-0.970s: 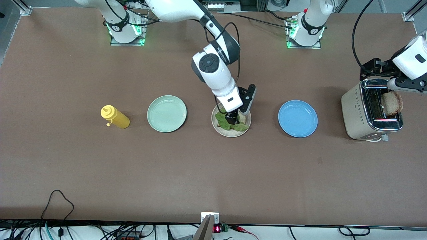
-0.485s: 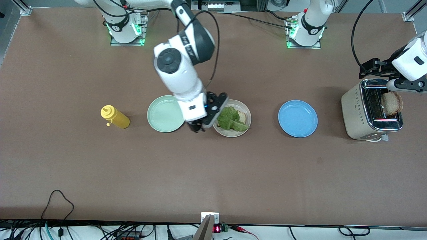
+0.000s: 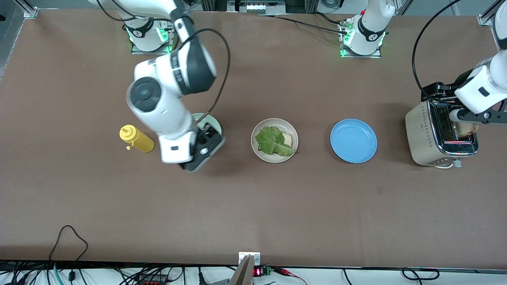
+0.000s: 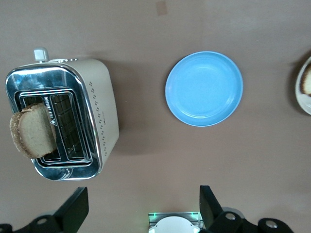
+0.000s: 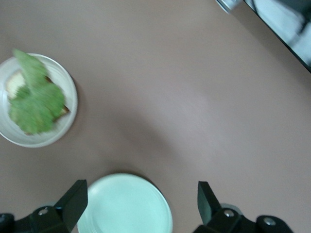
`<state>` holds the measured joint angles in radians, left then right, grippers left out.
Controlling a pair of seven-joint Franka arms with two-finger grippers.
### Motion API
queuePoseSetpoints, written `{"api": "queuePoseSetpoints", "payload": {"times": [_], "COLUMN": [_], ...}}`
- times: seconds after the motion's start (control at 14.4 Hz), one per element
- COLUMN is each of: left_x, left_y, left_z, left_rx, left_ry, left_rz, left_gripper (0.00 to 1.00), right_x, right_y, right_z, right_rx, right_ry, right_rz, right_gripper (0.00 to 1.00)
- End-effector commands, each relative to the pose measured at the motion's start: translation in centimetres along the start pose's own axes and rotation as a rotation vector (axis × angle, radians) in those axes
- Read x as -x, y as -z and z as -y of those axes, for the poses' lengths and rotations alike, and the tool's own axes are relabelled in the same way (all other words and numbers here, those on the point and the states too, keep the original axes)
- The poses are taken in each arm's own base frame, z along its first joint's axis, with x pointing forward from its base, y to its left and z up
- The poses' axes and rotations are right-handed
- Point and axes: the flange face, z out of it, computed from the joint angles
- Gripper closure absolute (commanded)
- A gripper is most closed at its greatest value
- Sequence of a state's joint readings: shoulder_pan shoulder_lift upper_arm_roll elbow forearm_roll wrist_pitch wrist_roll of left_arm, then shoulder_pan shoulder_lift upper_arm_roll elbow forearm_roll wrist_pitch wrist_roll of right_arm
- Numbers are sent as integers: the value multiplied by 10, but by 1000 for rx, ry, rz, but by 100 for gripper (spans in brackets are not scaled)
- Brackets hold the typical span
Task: Make sandwich in beige plate with both arms
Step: 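Raise the right gripper off the plate while the left gripper reaches the toaster, then grasp the toaster bread with the left gripper while the right gripper withdraws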
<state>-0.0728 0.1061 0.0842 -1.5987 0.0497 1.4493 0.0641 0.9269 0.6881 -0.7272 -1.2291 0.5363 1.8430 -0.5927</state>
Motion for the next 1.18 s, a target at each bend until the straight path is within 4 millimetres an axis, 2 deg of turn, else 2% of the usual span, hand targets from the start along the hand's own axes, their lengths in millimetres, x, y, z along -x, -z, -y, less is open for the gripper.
{"api": "queuePoseSetpoints", "payload": {"times": [0.0, 0.14, 0.28, 0.42, 0.69, 0.83, 0.97, 1.11], "left_x": [-7, -12, -16, -19, -17, -10, -3, -7], "left_y": [-1, -13, -14, -16, -55, -79, -103, -138], "left_z": [30, 54, 62, 82, 146, 176, 202, 236], "left_rx": [-11, -52, -105, -128, -109, -75, 29, 134], "left_ry": [47, 30, 2, -44, -104, -75, -68, -100], "left_rz": [12, 33, 13, -9, -36, -33, -48, -78], "left_gripper": [0, 0, 0, 0, 0, 0, 0, 0], "right_x": [22, 42, 60, 81, 107, 120, 132, 150], "right_y": [33, 38, 48, 56, 79, 99, 118, 133], "right_z": [-43, -78, -112, -134, -154, -157, -157, -156], "right_rx": [-20, -28, -24, -51, -56, -34, -8, 10], "right_ry": [-62, -129, -198, -282, -485, -545, -644, -678], "right_rz": [37, 63, 73, 97, 130, 142, 153, 163], "right_gripper": [0, 0, 0, 0, 0, 0, 0, 0]}}
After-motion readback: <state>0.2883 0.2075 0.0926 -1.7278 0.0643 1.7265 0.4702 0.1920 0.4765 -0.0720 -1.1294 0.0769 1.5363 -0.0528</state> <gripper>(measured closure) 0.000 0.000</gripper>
